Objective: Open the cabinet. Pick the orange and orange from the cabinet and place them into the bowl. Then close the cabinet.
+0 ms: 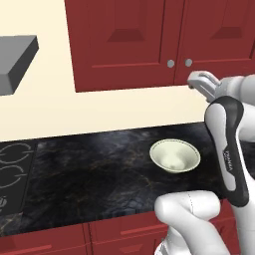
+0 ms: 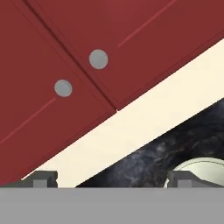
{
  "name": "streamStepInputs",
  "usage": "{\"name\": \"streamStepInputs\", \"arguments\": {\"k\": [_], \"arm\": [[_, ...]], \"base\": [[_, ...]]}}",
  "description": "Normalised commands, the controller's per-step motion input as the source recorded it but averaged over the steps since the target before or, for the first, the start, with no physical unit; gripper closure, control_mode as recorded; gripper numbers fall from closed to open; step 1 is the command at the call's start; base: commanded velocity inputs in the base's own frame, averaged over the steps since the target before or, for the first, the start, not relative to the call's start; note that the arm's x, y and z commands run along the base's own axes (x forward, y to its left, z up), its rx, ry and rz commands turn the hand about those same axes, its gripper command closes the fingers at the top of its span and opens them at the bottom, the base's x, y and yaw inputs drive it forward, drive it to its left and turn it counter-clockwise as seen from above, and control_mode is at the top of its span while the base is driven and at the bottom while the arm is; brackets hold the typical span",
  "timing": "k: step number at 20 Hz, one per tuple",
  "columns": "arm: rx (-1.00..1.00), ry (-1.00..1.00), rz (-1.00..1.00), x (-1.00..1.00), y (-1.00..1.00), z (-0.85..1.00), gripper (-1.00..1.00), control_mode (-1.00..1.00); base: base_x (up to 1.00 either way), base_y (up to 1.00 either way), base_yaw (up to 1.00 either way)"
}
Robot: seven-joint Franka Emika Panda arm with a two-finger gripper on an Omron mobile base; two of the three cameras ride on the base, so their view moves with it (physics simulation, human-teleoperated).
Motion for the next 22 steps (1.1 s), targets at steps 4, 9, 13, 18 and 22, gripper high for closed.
{"name": "streamStepInputs", "arguments": {"k": [4, 9, 13, 18, 22], "arm": [[0.06, -0.05, 0.0, 0.0, -0.17, 0.21, -1.0, -1.0], [0.14, 0.0, 0.0, 0.0, -0.2, 0.44, -1.0, -1.0], [0.12, 0.0, 0.0, 0.0, -0.15, 0.34, -1.0, -1.0], [0.09, 0.0, 0.0, 0.04, -0.05, 0.07, -1.0, -1.0], [0.08, 0.0, 0.0, 0.07, -0.01, 0.0, -1.0, -1.0]], "base": [[0.0, 0.0, 0.0], [0.0, 0.0, 0.0], [0.0, 0.0, 0.0], [0.0, 0.0, 0.0], [0.0, 0.0, 0.0]]}}
